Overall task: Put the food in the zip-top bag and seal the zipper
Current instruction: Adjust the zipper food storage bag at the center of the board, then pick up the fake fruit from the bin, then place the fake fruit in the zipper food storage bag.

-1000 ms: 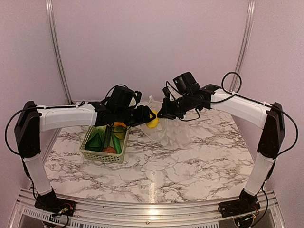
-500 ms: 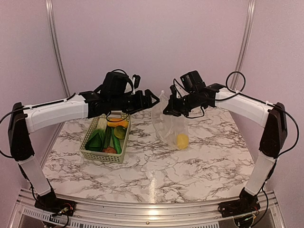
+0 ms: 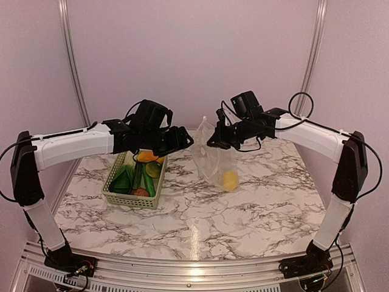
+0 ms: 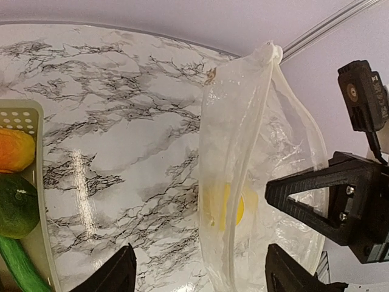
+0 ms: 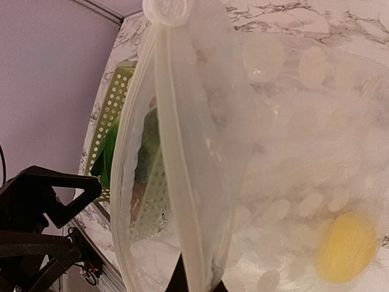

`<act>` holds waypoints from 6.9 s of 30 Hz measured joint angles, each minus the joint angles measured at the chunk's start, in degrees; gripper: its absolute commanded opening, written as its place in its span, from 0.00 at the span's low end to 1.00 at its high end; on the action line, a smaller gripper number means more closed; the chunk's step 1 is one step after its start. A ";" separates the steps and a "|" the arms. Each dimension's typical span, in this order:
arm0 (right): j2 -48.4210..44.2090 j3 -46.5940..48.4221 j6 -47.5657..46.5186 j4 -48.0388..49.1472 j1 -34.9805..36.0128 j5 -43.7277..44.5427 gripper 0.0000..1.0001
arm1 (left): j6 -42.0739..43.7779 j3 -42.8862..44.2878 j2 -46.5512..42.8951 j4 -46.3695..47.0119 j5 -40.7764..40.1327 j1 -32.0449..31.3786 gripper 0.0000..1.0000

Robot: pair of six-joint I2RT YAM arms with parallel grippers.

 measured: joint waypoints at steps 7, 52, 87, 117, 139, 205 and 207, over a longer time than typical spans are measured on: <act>0.04 0.46 -1.22 -0.63 0.72 0.04 0.00 | 0.17 4.52 6.36 -2.34 1.60 0.00 0.58; -0.09 13.00 -13.31 -23.37 6.62 37.83 0.00 | 7.76 -1.73 -6.60 3.82 3.39 -0.13 0.99; -3.21 3.39 -19.02 -17.88 -4.28 29.68 0.00 | 11.41 -11.02 -12.85 -18.01 -12.66 6.88 0.93; -4.94 -2.47 -18.80 -11.37 -2.60 21.57 0.00 | -2.51 -2.86 7.85 -17.68 -0.83 14.36 0.72; -5.55 -3.69 -18.34 -10.80 -2.60 20.98 0.01 | -3.67 -0.79 14.69 -13.14 6.73 17.25 0.68; -8.11 -5.75 -12.00 -9.35 1.07 14.56 0.01 | 11.63 -5.25 -10.25 -1.75 12.11 -2.49 0.44; -8.09 -5.68 -11.32 -8.87 1.20 13.90 0.01 | 11.63 -3.91 -9.09 -1.38 12.11 -3.61 0.41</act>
